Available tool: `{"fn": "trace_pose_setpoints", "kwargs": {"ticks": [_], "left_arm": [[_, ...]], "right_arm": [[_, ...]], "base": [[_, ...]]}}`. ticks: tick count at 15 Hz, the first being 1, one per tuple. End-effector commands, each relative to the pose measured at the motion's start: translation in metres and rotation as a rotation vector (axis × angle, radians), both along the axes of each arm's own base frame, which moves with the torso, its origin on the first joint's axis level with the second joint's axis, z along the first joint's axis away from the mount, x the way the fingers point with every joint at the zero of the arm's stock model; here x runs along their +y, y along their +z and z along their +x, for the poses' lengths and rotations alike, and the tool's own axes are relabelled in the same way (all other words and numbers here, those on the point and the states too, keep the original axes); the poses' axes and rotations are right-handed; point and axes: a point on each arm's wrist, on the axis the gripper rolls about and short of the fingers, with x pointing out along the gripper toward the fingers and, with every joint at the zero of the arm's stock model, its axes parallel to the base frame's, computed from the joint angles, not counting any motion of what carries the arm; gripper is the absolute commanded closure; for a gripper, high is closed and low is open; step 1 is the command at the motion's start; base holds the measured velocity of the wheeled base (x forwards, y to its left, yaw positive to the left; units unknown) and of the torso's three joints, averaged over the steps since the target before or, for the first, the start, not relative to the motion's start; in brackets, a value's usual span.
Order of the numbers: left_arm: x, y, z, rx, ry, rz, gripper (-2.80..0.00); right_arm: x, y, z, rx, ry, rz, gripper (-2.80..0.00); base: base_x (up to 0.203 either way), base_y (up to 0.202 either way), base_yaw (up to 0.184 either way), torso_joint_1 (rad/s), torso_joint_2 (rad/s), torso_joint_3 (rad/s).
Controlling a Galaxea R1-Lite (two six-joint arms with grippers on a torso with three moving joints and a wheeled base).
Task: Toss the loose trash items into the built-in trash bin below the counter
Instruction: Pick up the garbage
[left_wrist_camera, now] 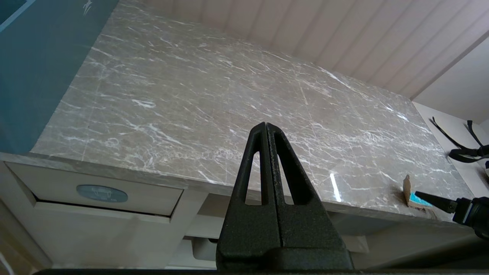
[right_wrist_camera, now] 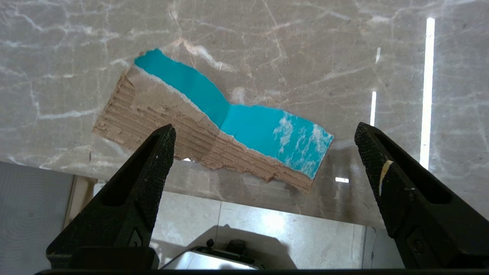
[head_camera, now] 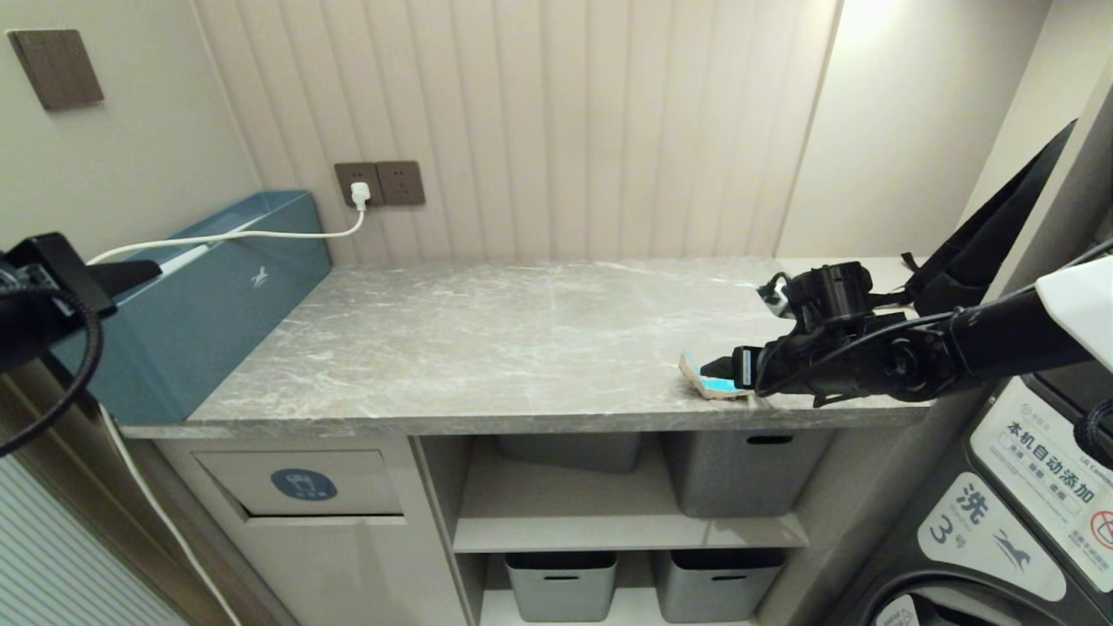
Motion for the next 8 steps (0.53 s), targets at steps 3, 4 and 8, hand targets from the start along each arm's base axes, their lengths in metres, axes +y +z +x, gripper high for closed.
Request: {"fn": "trace_pose_setpoints", "kwargs": {"ticks": [3, 4, 8], "left_arm": [[0.0001, -0.002, 0.0021, 0.009, -0.002, -0.003, 0.0], [0.0, -0.0021, 0.0021, 0.009, -0.002, -0.003, 0.0], [0.0003, -0.0029, 0.0021, 0.011, -0.001, -0.004, 0.0]], "right_arm": [[-0.0001, -0.0015, -0.0009, 0.005, -0.003, -0.001, -2.8], [-0.0002, -0.0022, -0.0007, 0.006, -0.007, -0.006, -2.8], [0.0008, -0.0015, -0.0011, 0.004, -0.01, -0.01, -2.8]], "base": [[0.0, 0.0, 0.0, 0.0, 0.0, 0.0], [0.0, 0.0, 0.0, 0.0, 0.0, 0.0], [0.0, 0.0, 0.0, 0.0, 0.0, 0.0]]}}
